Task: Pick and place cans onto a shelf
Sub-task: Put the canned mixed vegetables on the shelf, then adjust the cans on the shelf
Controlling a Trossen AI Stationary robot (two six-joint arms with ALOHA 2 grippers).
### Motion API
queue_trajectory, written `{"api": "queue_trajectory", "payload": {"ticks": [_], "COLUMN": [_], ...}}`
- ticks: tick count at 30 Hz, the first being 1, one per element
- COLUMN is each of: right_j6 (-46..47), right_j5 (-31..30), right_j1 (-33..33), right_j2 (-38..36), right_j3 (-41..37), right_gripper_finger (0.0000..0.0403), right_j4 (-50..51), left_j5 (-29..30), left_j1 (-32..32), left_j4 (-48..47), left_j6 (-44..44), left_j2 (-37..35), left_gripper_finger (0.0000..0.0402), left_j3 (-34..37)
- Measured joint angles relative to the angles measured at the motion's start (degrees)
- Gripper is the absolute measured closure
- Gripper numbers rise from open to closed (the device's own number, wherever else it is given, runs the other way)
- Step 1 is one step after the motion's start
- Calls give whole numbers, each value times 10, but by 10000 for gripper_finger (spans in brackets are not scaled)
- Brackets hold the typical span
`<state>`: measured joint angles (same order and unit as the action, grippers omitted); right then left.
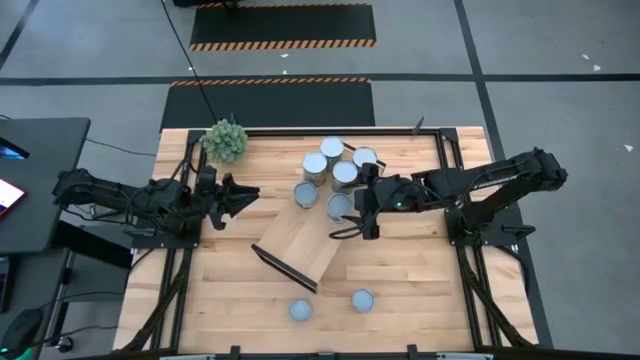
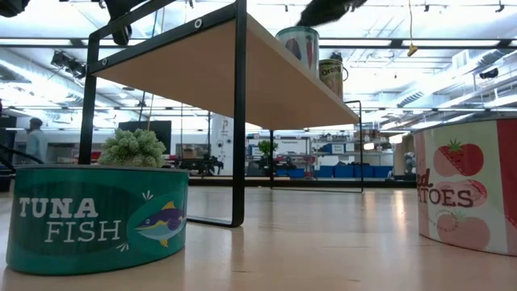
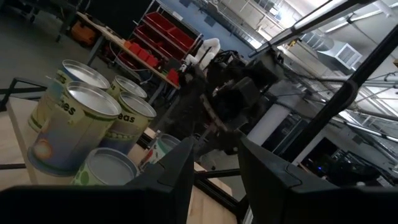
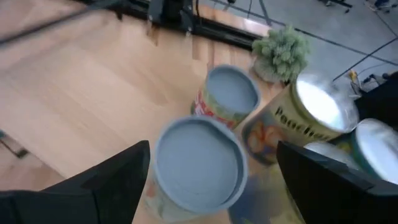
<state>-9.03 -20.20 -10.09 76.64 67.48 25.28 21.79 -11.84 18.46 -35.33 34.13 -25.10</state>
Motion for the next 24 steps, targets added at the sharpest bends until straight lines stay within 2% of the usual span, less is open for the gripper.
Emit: {"api": "queue_trajectory", "payload": {"ticks": [7, 10, 14, 19, 24], "right_j6": [23, 37, 8, -27, -16], "right_j5": [-7, -64, -138, -144, -177], "right_j1": [-25, -32, -34, -17, 4], "right_j2": [-1, 6, 12, 33, 49], "right_j3": [25, 25, 26, 26, 27], "right_gripper_finger": [45, 46, 53, 54, 54], "right_j4": [97, 141, 145, 139, 138], "left_j5": [-25, -25, -25, -22, -21], "left_j1": [0, 0, 0, 0, 0], "left_j4": [1, 0, -5, -5, -4], "left_j6": [-8, -9, 0, 12, 11], "left_j2": [0, 0, 0, 0, 0], "left_gripper_finger": [269, 269, 269, 269, 269], "left_j3": [0, 0, 0, 0, 0]}}
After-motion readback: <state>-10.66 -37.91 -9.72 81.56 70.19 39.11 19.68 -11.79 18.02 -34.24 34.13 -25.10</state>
